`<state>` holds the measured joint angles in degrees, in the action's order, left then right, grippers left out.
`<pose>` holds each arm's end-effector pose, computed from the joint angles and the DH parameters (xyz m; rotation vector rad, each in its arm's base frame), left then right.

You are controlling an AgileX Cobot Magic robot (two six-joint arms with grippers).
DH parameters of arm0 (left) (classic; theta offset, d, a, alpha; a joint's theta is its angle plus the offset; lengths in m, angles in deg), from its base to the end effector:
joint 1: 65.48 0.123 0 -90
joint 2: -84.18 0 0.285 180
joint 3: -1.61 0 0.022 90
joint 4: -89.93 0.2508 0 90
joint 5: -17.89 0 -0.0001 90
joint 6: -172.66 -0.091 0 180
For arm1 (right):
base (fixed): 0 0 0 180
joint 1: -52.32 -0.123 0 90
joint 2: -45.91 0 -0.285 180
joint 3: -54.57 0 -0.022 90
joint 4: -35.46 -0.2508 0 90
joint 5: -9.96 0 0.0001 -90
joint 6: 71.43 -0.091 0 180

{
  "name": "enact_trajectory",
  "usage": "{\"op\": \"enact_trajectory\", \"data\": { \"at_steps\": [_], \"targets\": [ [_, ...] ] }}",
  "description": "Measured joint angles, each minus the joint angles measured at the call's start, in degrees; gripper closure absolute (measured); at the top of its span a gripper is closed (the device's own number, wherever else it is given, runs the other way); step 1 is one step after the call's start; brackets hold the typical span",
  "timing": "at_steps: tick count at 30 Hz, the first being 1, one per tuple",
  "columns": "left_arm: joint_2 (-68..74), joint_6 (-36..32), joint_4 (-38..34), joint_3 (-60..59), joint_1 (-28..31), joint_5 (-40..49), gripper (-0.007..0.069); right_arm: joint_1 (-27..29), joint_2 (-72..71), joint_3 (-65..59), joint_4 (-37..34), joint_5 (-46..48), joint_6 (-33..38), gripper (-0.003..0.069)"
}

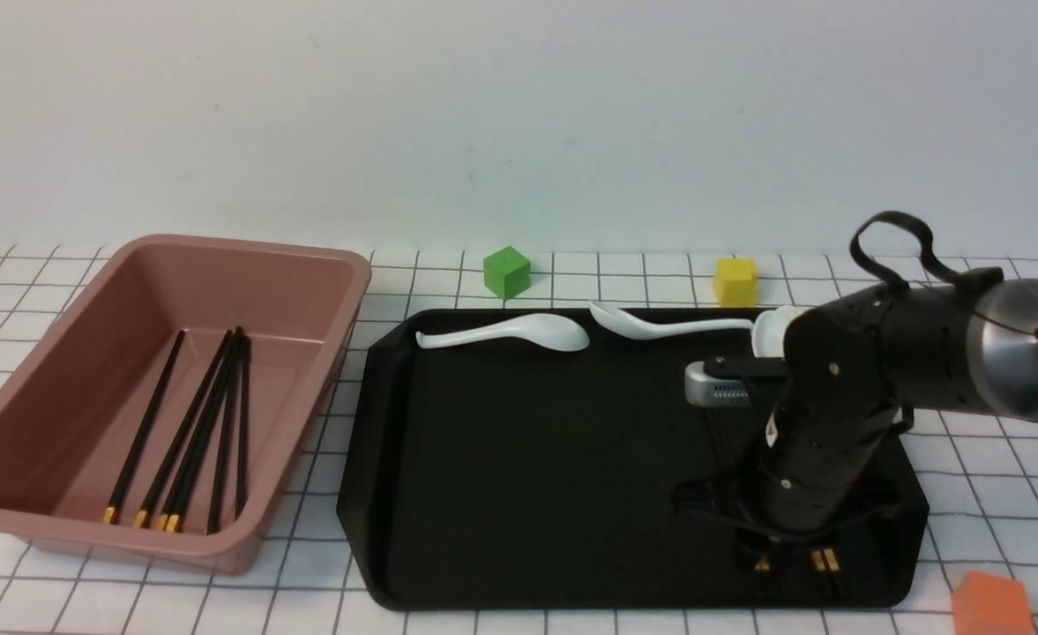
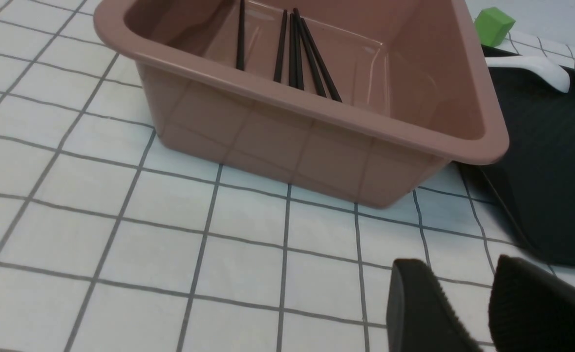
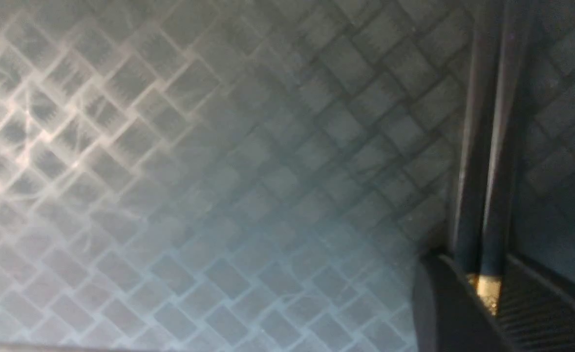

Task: On white black tablecloth take chopsticks from black tray and put them in box.

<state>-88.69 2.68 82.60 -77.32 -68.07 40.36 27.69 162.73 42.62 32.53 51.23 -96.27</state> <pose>0.0519 -0.0068 0.1688 -0.2018 1.8896 -0.2766 0.3201 0.1502 0.1479 0.0586 2.9945 0.1596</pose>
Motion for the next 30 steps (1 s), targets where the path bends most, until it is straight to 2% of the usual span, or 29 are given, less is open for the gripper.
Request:
{"op": "enact_trajectory", "data": {
  "at_steps": [6, 11, 14, 18, 21, 23, 26, 30],
  "targets": [
    [0.0, 0.0, 0.0, 0.0, 0.0, 0.0, 0.0386, 0.0, -2.2, 0.0, -1.8, 1.1, 0.2, 0.0515],
    [0.0, 0.0, 0.0, 0.0, 0.0, 0.0, 0.0386, 0.0, -10.6, 0.5, -3.3, 4.2, 0.2, 0.0515],
    [0.0, 0.0, 0.0, 0.0, 0.0, 0.0, 0.0386, -0.7, -15.9, 1.9, -7.0, 4.6, 1.7, 0.0515],
    [0.0, 0.0, 0.0, 0.0, 0.0, 0.0, 0.0386, -4.4, -18.8, 6.5, -14.0, 1.3, 8.0, 0.0515],
    [0.0, 0.0, 0.0, 0.0, 0.0, 0.0, 0.0386, -9.2, -16.0, 14.2, -21.6, -3.4, 15.4, 0.0515],
    [0.0, 0.0, 0.0, 0.0, 0.0, 0.0, 0.0386, -10.6, -14.5, 16.5, -23.2, -4.5, 17.0, 0.0515],
    [0.0, 0.0, 0.0, 0.0, 0.0, 0.0, 0.0386, -14.5, -6.5, 27.0, -28.2, -7.5, 22.5, 0.0515],
    [0.0, 0.0, 0.0, 0.0, 0.0, 0.0, 0.0386, -18.7, 6.3, 40.2, -31.0, -9.3, 25.4, 0.0515]
  ]
}}
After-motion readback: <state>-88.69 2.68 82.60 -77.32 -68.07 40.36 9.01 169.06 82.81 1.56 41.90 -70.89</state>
